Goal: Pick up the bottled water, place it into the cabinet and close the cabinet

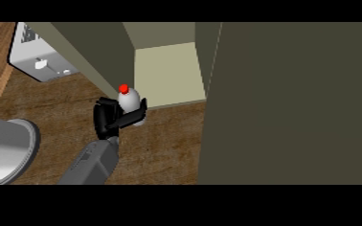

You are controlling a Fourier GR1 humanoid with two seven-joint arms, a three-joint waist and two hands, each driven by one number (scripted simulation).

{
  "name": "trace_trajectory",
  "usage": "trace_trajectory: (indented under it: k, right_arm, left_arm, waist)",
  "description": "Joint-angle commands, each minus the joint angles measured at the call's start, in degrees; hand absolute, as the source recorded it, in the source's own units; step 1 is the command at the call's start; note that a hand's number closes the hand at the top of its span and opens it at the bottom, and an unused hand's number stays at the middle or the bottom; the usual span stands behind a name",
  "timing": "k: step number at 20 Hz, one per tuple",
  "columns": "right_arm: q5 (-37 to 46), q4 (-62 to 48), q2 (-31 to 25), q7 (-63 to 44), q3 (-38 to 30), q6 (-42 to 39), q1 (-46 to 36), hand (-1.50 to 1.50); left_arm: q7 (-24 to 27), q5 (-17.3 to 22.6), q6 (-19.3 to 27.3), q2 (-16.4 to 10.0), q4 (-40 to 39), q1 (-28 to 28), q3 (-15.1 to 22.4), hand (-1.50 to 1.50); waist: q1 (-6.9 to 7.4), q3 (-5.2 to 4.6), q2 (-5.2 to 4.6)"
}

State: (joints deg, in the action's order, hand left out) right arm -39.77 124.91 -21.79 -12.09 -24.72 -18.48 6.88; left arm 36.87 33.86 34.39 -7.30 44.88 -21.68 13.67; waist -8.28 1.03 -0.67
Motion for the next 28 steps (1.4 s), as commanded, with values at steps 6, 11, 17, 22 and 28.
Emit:
trace_trajectory:
  k: [6, 11, 17, 22, 28]
  right_arm:
    - [-0.94, -1.35, -0.97, 0.04, 0.07, -1.45, -0.98, -1.5]
    - [-1.68, -2.89, -0.69, 0.38, -0.21, -1.82, -1.05, -1.5]
    - [-2.01, -2.27, -1.66, 0.3, 0.08, -2.89, -1.81, -1.5]
    - [-1.93, -3.41, -1.56, 0.5, 0.59, -3.47, -2.18, -1.5]
    - [-2.32, -3.78, -2.54, 0.28, 0.53, -4.04, -3.23, -1.5]
  left_arm:
    - [-4.97, 0.14, -0.26, 2.16, -2.03, -14.26, 0.62, -1.5]
    - [-4.19, 0.34, 1.99, 2.51, -1.18, -13.91, 0.51, -1.5]
    - [-4.08, -0.12, 3.15, 1.05, -0.92, -12.98, 1.05, -1.5]
    - [-3.49, -2.12, 4.05, -0.26, -0.62, -13.29, 3.14, -1.5]
    - [-2.95, -4.2, -0.6, -2.74, 1.1, -13.1, 6.99, -1.5]
  waist:
    - [-3.52, -1.26, -1.56]
    - [-4.2, -1.21, -1.68]
    - [-5.42, -1.29, -1.75]
    - [-5.34, -1.19, -1.83]
    - [-5.53, -1.21, -1.41]
